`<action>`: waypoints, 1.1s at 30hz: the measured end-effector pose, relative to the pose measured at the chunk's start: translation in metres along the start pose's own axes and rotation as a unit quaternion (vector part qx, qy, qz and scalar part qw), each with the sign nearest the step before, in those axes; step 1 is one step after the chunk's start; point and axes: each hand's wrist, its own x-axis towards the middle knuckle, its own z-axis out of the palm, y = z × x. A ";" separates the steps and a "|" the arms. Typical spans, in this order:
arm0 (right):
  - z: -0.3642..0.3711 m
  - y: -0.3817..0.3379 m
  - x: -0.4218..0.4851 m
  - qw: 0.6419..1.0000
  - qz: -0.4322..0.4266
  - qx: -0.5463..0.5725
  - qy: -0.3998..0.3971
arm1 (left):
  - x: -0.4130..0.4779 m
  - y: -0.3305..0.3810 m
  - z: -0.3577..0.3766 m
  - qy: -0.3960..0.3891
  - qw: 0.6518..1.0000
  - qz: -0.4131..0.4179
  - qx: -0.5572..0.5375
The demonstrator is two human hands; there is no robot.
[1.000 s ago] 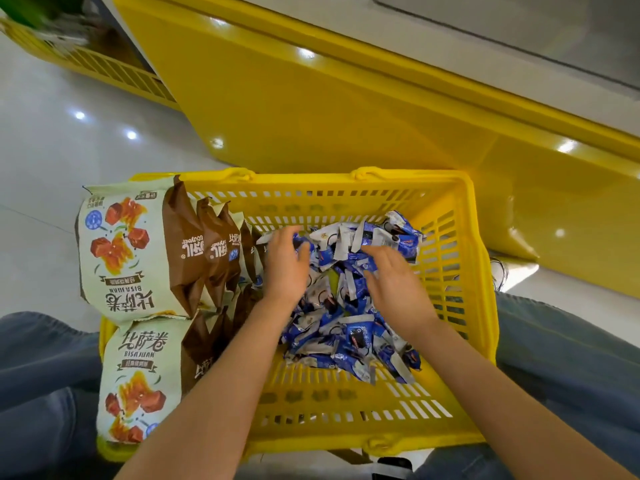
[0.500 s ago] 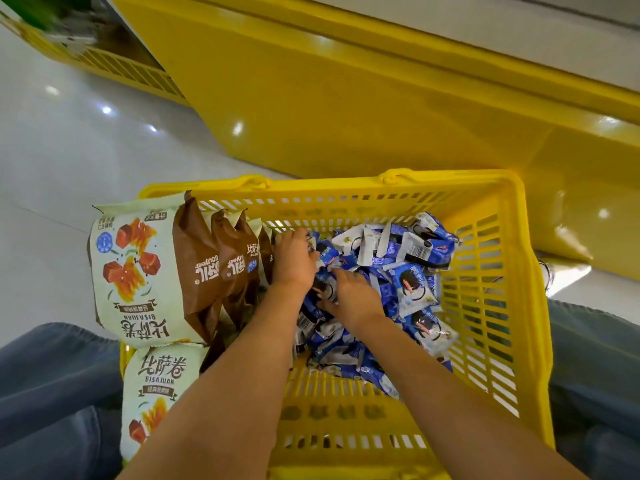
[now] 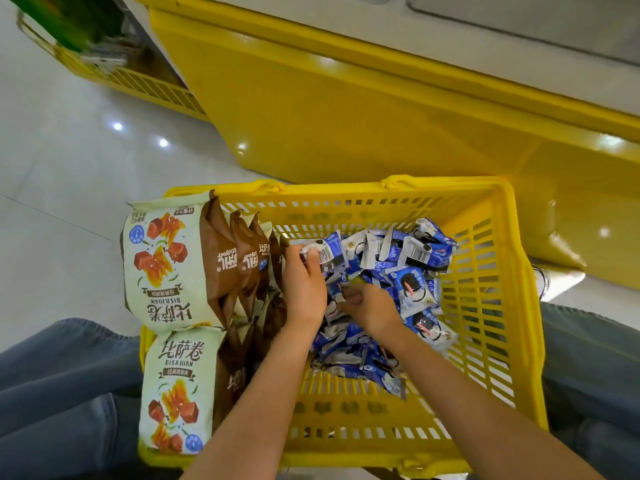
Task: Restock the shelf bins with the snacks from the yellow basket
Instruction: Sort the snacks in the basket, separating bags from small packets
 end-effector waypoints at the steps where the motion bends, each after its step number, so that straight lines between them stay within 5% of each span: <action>1: -0.006 0.001 -0.006 1.000 -0.009 0.002 0.012 | -0.006 0.002 -0.002 -0.014 0.999 -0.035 -0.039; 4: -0.035 0.009 -0.024 0.996 -0.038 -0.020 0.074 | -0.024 0.007 -0.009 -0.065 0.978 -0.126 -0.154; 10: -0.092 0.019 -0.059 0.969 -0.056 -0.128 0.204 | -0.060 0.019 -0.020 -0.163 0.931 -0.171 -0.277; 12: -0.097 0.009 -0.071 0.980 -0.062 -0.060 0.181 | -0.069 0.023 -0.024 -0.182 0.924 -0.178 -0.284; 15: -0.086 -0.017 -0.090 0.985 -0.036 0.164 0.039 | -0.079 0.024 -0.031 -0.224 0.936 -0.138 -0.234; 20: -0.077 -0.042 -0.101 0.984 -0.133 0.099 0.062 | -0.083 0.035 -0.058 -0.308 0.943 -0.063 -0.106; 25: -0.073 -0.070 -0.090 0.947 -0.200 0.249 0.021 | -0.075 0.066 -0.098 -0.192 0.975 0.080 -0.076; 28: -0.062 -0.070 -0.053 0.965 -0.194 0.161 0.074 | -0.068 0.079 -0.126 -0.127 0.979 0.128 -0.100; 33: -0.029 -0.064 0.015 0.984 -0.151 -0.092 0.022 | -0.049 0.090 -0.161 -0.040 0.970 0.173 -0.164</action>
